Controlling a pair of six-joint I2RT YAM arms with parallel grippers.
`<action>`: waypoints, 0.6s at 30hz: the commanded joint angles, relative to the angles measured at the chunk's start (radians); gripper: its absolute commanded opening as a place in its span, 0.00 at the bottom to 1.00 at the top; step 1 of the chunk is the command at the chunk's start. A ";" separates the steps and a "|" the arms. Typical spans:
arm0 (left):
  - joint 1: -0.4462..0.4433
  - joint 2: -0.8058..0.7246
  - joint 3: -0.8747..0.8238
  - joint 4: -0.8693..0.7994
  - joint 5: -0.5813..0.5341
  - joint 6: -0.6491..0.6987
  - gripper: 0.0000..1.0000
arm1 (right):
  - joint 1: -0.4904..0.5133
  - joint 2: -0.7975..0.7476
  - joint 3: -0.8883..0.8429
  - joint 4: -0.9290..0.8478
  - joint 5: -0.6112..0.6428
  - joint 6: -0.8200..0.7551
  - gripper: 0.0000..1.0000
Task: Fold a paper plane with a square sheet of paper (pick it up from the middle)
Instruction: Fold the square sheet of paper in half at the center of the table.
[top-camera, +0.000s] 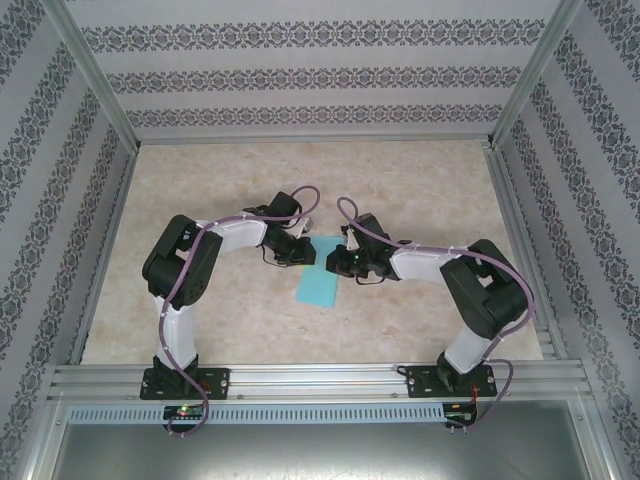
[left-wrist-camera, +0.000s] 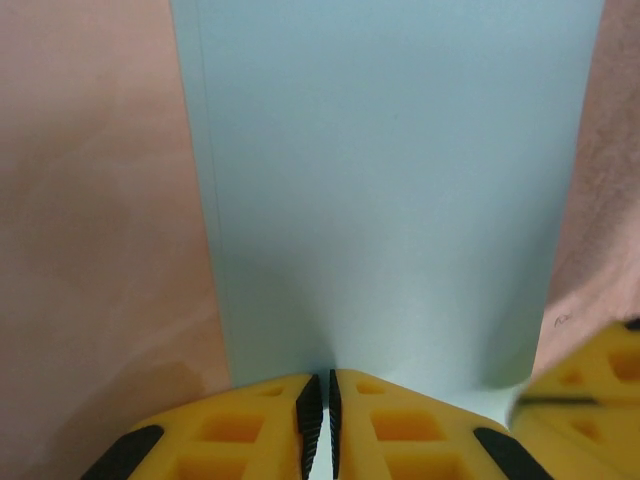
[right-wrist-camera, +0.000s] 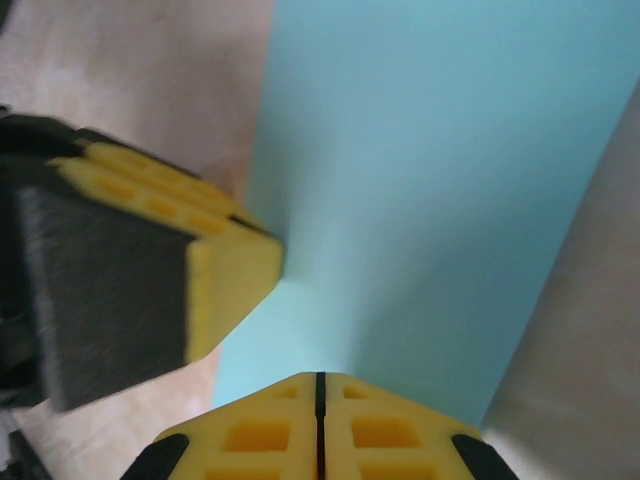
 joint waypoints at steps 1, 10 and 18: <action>0.001 0.121 -0.078 -0.124 -0.213 0.036 0.20 | -0.011 0.040 0.027 -0.017 0.033 -0.052 0.09; 0.002 0.126 -0.085 -0.122 -0.216 0.040 0.19 | -0.076 0.011 -0.055 -0.075 0.101 -0.116 0.08; 0.002 0.133 -0.080 -0.124 -0.209 0.041 0.19 | -0.120 -0.092 -0.030 -0.137 0.097 -0.149 0.09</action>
